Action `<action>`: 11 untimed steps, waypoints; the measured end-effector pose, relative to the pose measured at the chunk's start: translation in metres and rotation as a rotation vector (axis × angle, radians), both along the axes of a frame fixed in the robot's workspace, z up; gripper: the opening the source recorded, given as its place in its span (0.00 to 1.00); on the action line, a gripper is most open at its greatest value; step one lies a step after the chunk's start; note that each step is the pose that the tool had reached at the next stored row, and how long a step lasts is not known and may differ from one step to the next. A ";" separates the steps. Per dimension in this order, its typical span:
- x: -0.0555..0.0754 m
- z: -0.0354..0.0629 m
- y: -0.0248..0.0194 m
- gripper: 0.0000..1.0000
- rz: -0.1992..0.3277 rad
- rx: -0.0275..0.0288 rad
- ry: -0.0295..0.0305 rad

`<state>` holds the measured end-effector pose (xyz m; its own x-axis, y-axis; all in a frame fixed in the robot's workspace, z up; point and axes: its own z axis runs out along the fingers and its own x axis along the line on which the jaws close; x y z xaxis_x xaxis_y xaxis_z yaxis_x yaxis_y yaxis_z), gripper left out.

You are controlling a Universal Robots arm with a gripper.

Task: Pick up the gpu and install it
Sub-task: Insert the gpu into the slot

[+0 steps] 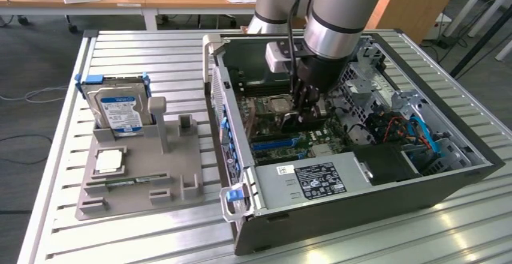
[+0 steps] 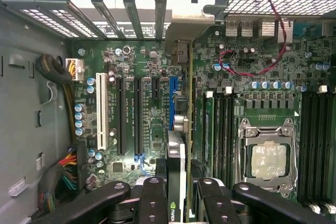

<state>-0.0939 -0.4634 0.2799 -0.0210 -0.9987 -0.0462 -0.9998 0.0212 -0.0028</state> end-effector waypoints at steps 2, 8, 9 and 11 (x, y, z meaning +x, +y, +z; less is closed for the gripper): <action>0.000 -0.0012 0.0000 0.27 0.003 0.0000 -0.0001; 0.000 -0.0046 0.0000 0.27 0.011 -0.0001 -0.0003; 0.000 -0.0052 0.0000 0.27 0.011 0.0000 -0.0003; 0.000 -0.0059 0.0000 0.27 0.013 -0.0001 -0.0003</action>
<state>-0.0939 -0.4634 0.2739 -0.0084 -0.9989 -0.0460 -1.0000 0.0086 -0.0032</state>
